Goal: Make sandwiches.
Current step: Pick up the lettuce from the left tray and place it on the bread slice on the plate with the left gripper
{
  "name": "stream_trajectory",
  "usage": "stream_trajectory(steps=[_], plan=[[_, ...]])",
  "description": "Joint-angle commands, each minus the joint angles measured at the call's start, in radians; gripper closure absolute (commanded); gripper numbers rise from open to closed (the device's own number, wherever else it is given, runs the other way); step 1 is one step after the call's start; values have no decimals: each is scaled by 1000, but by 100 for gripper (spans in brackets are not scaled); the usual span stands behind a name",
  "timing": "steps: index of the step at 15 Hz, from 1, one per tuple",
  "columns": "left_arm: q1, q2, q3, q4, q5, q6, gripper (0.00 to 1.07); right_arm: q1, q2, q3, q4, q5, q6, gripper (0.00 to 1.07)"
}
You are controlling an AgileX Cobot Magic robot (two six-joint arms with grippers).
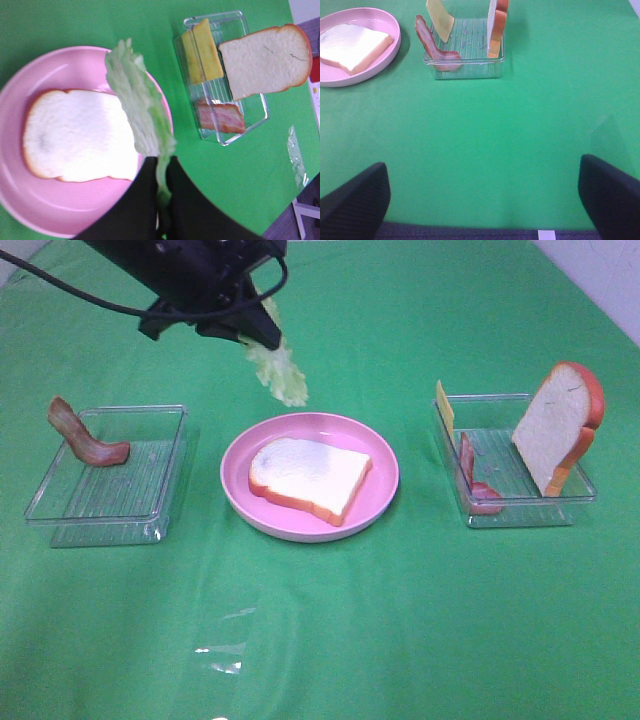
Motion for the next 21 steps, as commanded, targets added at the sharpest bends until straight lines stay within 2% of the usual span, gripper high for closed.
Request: stream_trajectory(steps=[1,4,8,10,14,17,20,21], plan=[[-55,40,-6,-85,-11,7,107,-5,-32,1,0,-2,-9,10],[-95,87,-7,-132,-13,7,107,-5,-32,1,0,-2,-9,10],[-99,107,-9,-154,-10,7,107,-5,-32,1,0,-2,-9,10],[-99,113,-9,-154,-57,39,107,-5,-32,1,0,-2,-9,10],[-99,205,-9,-172,-70,48,107,-5,-32,1,0,-2,-9,10],[-92,252,-10,-131,-73,47,107,-5,-32,1,0,-2,-9,10],[-91,269,-10,-45,-83,-5,107,-5,-32,1,0,-2,-9,10],[-91,269,-10,-18,-82,-5,107,-5,-32,1,0,-2,-9,10]])
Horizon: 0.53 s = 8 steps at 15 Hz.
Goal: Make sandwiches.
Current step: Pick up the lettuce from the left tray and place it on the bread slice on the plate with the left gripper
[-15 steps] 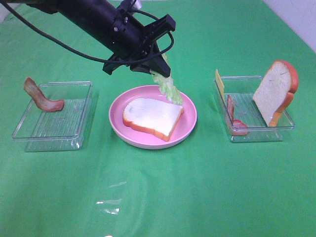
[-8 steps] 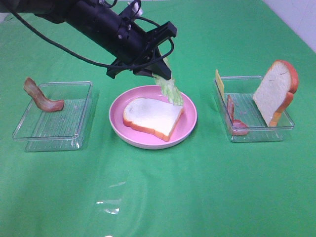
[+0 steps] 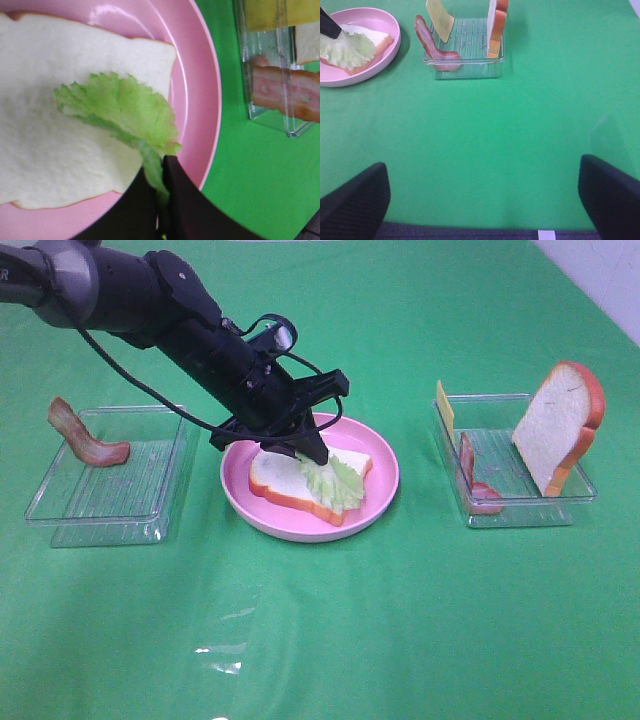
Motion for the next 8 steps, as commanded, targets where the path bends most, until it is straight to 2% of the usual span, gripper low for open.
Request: stream_trajectory(steps=[1,8], plan=[[-2,2,-4,28,-7,-8,107,-5,-32,1,0,-2,-9,10],[-2,2,-4,66,4,4,103,-5,-32,1,0,-2,-9,10]])
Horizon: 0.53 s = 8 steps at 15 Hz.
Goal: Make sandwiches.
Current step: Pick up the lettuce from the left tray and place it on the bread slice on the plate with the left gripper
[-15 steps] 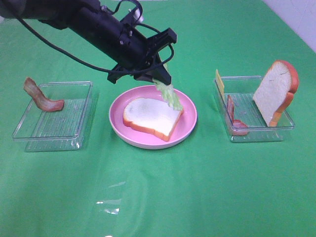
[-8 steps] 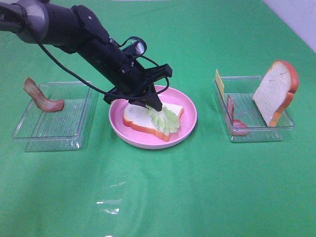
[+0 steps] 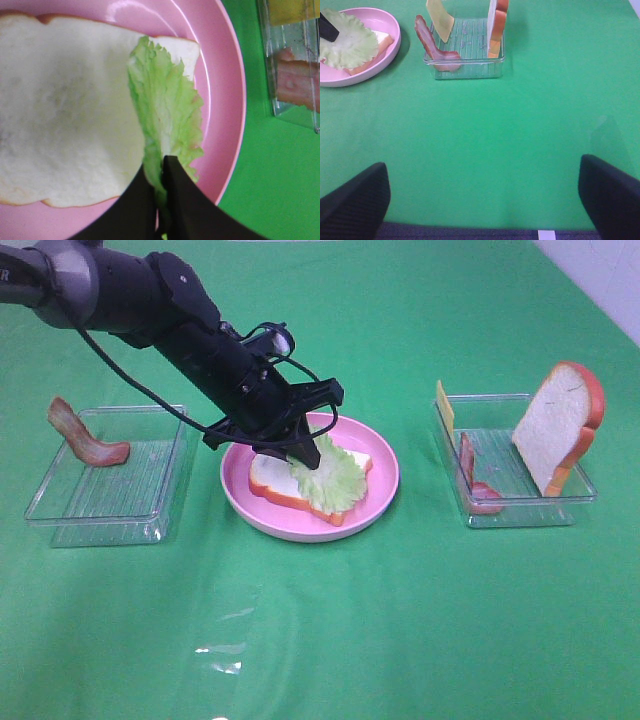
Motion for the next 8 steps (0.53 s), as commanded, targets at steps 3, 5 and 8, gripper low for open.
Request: stream_trajectory(steps=[3,5,8], plan=[[-2,-3,-9,35,4,-47,60,-5,-32,1,0,-2,-9,10],[-2,-3,-54,78,36,-53,23,-5,-32,1,0,-2,-9,10],[-2,-3,-142,108,91,-62,5,-5,-32,1,0,-2,-9,10]])
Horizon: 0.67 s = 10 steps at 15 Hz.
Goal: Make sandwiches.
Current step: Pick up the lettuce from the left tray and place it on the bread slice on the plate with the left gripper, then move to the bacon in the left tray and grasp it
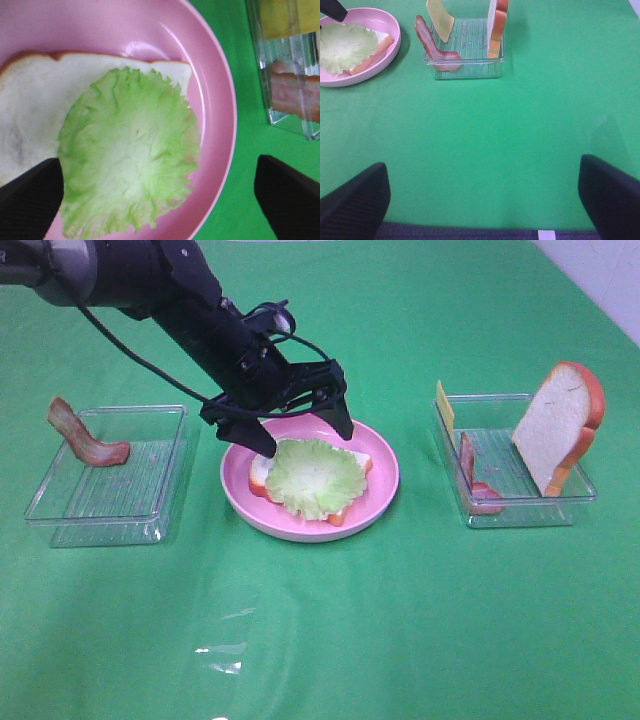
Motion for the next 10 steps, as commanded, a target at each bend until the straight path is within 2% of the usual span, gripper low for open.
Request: stream_trajectory(steps=[1,5,8,10], plan=[[-2,-1,-63,31,54,-35,5,-5,-32,1,0,-2,-9,10],[-2,-1,-197,233,227,-173,5,-5,-32,1,0,-2,-9,10],[-2,-1,-350,394,453,-188,5,-5,-32,1,0,-2,-9,10],[-2,-24,-371,451,475,-188,5,-5,-32,1,0,-2,-9,10]])
